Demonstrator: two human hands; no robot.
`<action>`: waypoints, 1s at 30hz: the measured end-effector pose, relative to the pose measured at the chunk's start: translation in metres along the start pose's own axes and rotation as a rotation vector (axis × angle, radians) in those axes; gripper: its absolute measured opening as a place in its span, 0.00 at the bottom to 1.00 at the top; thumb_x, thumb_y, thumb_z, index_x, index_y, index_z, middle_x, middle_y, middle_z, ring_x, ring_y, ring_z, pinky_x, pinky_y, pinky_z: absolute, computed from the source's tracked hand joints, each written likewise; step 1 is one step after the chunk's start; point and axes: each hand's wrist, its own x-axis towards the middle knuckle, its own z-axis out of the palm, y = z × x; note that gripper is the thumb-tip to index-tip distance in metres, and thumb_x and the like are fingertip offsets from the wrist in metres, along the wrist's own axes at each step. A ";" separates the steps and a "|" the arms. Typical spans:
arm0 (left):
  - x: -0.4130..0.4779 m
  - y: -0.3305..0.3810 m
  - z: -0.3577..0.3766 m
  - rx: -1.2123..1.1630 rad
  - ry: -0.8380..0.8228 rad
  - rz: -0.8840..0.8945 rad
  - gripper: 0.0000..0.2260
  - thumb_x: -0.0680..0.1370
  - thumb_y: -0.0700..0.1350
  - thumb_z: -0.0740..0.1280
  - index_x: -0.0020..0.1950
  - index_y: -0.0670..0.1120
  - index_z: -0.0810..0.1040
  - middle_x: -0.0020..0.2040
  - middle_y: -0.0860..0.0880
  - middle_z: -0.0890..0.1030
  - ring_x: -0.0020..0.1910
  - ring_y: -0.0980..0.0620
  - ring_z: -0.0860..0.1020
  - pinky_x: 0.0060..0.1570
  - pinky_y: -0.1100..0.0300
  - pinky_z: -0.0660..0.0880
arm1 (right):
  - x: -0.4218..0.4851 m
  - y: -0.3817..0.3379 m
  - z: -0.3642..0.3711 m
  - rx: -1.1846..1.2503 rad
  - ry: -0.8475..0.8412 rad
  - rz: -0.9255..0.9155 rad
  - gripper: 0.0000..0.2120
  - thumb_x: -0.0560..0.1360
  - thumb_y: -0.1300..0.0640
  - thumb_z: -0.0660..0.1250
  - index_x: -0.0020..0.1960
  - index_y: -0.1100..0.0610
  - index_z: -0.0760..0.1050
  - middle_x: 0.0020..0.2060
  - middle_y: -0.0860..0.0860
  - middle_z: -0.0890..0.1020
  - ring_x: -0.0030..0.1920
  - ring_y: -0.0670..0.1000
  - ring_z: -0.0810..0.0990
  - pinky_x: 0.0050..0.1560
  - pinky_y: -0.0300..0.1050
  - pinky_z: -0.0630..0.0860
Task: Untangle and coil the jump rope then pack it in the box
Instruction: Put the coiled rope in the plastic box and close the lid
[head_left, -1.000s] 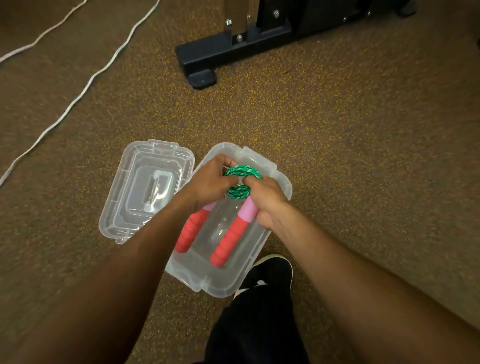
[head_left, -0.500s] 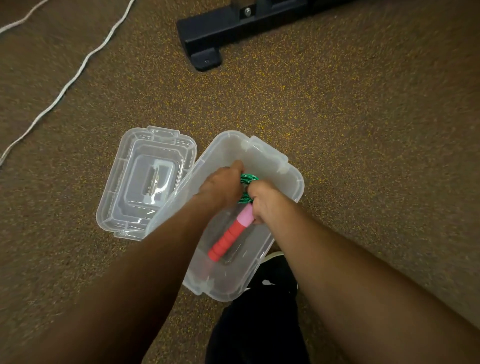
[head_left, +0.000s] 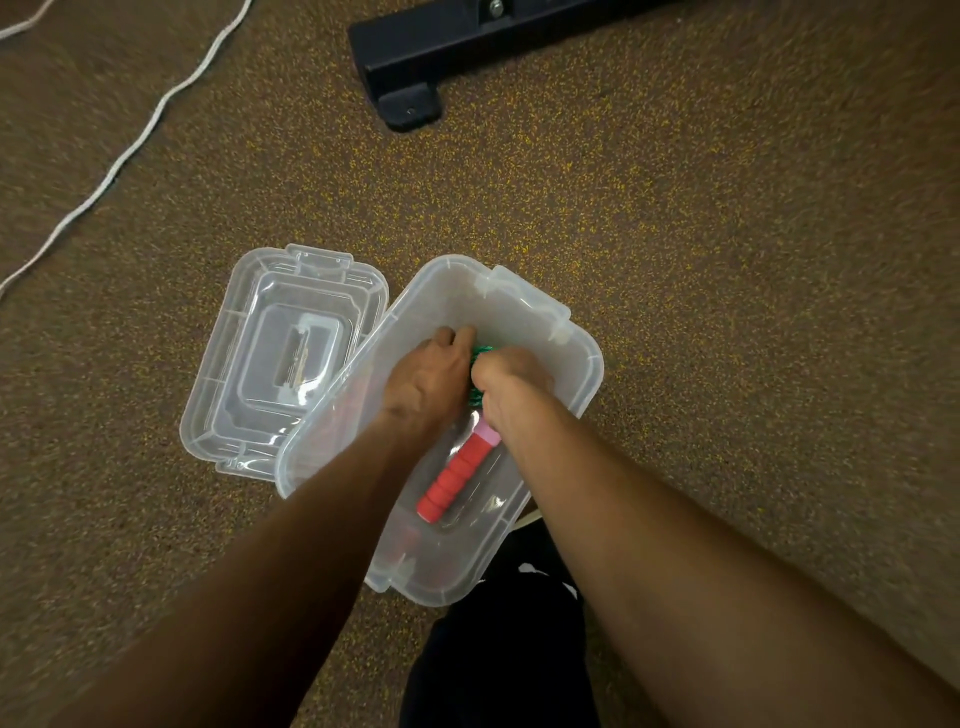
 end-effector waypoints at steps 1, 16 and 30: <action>-0.003 0.001 -0.001 -0.003 0.011 0.012 0.30 0.67 0.41 0.73 0.67 0.44 0.67 0.60 0.41 0.75 0.54 0.39 0.78 0.49 0.47 0.77 | -0.003 0.000 0.000 -0.034 0.006 -0.017 0.11 0.77 0.58 0.62 0.36 0.59 0.74 0.40 0.55 0.83 0.48 0.55 0.83 0.55 0.48 0.80; -0.026 0.008 -0.001 0.065 0.073 -0.023 0.15 0.76 0.44 0.65 0.61 0.43 0.69 0.53 0.43 0.79 0.50 0.42 0.78 0.43 0.50 0.76 | -0.014 0.012 -0.001 0.033 0.031 -0.029 0.15 0.74 0.63 0.63 0.59 0.66 0.78 0.56 0.62 0.81 0.54 0.61 0.82 0.53 0.55 0.83; -0.059 -0.011 -0.115 -0.330 0.436 -0.039 0.07 0.75 0.53 0.64 0.48 0.53 0.79 0.42 0.55 0.85 0.42 0.48 0.83 0.41 0.53 0.78 | -0.094 -0.044 -0.075 0.130 -0.379 -0.572 0.03 0.79 0.58 0.66 0.50 0.51 0.79 0.42 0.49 0.83 0.38 0.45 0.80 0.38 0.37 0.75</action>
